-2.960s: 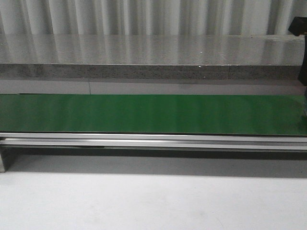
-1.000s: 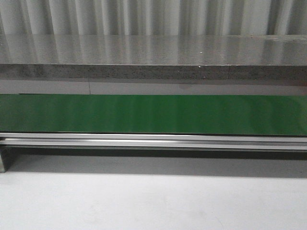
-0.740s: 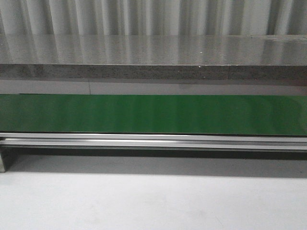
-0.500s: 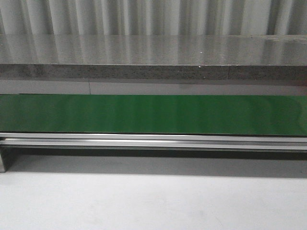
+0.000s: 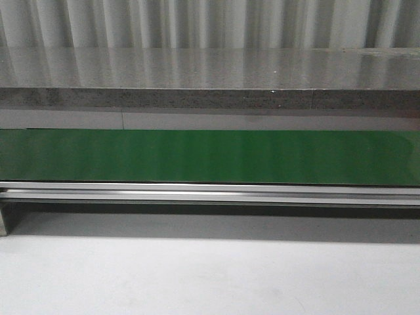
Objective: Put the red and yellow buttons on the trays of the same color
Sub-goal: 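Open the right gripper and lift it back over the belt end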
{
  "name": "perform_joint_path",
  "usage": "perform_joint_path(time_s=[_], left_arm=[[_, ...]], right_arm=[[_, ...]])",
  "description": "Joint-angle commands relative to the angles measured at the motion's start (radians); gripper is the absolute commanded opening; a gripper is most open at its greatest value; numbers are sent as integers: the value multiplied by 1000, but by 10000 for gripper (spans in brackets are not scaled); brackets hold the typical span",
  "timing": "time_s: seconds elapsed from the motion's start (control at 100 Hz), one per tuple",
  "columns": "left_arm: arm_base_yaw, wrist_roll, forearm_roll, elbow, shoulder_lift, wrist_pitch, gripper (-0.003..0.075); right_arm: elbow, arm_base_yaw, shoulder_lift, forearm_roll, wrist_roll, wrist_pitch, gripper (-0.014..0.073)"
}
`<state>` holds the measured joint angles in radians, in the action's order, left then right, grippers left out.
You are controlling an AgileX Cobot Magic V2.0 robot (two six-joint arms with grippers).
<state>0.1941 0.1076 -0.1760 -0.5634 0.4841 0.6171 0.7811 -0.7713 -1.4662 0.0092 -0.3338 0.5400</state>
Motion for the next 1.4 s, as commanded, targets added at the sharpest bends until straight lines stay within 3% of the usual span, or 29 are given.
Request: perform_joint_path(time_s=[0.0,0.47,0.63,0.9,1.06,1.39], left_arm=[[9,-1,-17,-26,5,-74,-20],[9,-1,-17,-26,5,-74,-20],[9,-1,-17,-26,5,-74,-20],[9,-1,-17,-26,5,-74,-20],[9,-1,-17,-26,5,-74,-20],[9,-1,-17,-26,5,-74,-20]], right_arm=[[21,-7,61,-1,0,-22,448],[21,26,353,-30,2,108,448],[21,190,423,-31,53,146,389],[21,523,469,-32,143,234,-74],[20,636,538,-32,161,241,-66],[-52,822,819,-31,366,161,-66]])
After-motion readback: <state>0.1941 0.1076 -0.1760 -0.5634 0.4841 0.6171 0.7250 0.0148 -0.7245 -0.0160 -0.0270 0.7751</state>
